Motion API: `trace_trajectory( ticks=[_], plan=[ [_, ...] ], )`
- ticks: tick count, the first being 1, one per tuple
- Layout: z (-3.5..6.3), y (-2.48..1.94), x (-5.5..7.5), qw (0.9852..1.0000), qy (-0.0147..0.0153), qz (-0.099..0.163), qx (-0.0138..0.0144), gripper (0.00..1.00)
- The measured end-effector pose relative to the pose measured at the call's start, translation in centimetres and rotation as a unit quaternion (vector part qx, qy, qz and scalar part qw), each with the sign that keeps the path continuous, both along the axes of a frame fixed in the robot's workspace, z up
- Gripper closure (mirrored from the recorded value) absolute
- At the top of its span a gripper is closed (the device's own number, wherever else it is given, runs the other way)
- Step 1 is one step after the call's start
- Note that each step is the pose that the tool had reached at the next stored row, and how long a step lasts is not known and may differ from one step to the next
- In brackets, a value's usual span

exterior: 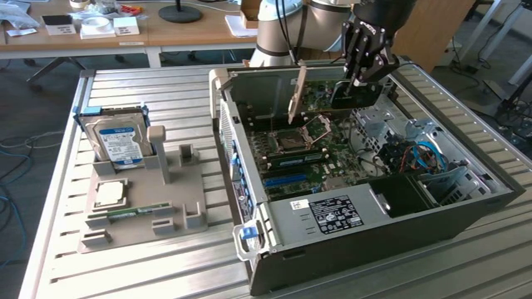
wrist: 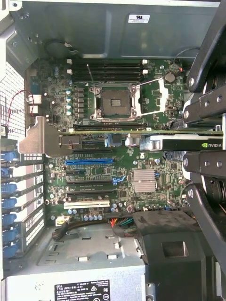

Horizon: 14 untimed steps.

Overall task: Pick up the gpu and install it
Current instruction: 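Insert the gpu into the slot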

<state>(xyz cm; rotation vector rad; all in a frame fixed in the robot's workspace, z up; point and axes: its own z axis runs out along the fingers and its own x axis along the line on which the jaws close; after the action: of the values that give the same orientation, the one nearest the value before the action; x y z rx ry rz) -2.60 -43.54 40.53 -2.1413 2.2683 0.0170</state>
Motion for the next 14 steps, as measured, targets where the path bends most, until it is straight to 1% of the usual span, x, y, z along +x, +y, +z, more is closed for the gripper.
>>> trace_trajectory(
  ticks=[14],
  plan=[
    [0.0,0.0,-0.1,1.0,0.0,0.001,0.0,0.73]
  ],
)
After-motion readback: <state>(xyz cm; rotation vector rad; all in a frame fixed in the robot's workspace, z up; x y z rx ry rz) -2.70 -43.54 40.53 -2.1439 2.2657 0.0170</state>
